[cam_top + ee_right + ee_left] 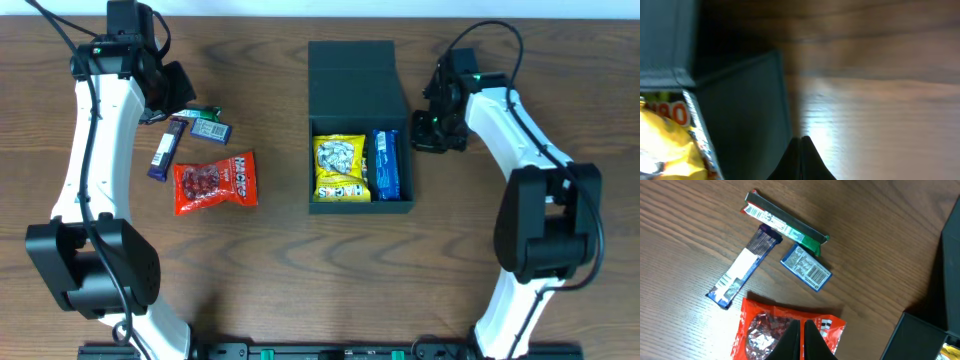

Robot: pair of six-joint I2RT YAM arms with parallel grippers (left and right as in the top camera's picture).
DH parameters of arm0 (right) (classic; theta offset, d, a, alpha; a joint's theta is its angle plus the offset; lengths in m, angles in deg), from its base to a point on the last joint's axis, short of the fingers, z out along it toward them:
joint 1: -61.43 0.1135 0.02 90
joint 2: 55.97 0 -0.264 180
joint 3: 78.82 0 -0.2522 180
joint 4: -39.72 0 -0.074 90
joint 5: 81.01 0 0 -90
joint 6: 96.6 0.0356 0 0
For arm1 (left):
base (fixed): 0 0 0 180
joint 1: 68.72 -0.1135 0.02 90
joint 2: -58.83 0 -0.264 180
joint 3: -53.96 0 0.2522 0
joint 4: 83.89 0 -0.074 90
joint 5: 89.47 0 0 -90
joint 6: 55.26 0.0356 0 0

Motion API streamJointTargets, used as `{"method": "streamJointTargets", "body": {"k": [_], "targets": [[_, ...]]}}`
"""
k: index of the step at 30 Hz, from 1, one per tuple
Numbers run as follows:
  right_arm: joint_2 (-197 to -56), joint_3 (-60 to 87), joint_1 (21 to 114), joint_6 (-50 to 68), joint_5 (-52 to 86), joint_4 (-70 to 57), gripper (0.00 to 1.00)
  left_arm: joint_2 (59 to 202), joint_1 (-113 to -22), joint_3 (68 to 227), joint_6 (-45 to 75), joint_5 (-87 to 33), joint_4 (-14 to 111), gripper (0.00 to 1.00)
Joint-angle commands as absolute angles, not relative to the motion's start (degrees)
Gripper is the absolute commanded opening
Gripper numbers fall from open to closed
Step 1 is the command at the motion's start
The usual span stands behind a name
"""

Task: Pack container
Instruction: 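Pull the right gripper back out of the box to the right, then reach the left gripper to the green-and-white bar and grasp it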

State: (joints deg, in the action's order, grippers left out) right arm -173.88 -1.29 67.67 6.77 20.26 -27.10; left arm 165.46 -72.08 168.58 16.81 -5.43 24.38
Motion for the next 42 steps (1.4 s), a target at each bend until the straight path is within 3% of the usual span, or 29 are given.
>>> {"method": "streamJointTargets", "body": {"k": [1,26,27,28,29,30,31,33,35,42], "targets": [[-174.73,-1.07,69.20,6.59,24.28,-26.20,0.01,165.33,-72.10,169.19,17.64,-4.80,24.59,0.06],[-174.71,-1.18,70.45,6.70,25.66,-25.68,0.02,165.55,-72.10,169.12,17.71,-3.07,27.39,0.06],[-174.71,-1.26,70.05,6.75,25.66,-25.72,0.07,165.59,-72.10,169.12,16.79,-3.07,28.33,0.08],[-174.71,-1.37,69.55,7.47,25.63,-25.87,0.22,165.92,-72.10,169.12,14.80,-3.07,29.69,0.14],[-174.71,-1.42,69.11,8.17,25.66,-25.87,0.50,166.23,-72.10,169.12,12.35,-3.05,30.98,0.27],[-174.71,-1.42,68.52,8.91,25.68,-25.92,0.69,166.82,-72.10,169.12,8.09,-2.76,32.44,0.42],[-174.71,-1.42,68.17,9.30,25.70,-26.00,0.79,167.28,-72.08,169.12,4.64,-2.44,33.47,0.43],[-174.71,-1.42,67.45,9.72,25.72,-26.24,0.88,168.43,-72.10,169.12,-1.48,-2.17,35.52,0.44],[-174.71,-1.42,66.71,9.72,25.72,-26.72,0.89,170.07,-72.10,169.12,-6.58,-1.98,37.56,0.47],[-174.69,-1.42,64.94,10.13,25.74,-28.69,0.89,177.13,-72.08,169.12,-17.09,-5.58,45.01,0.45]]}}
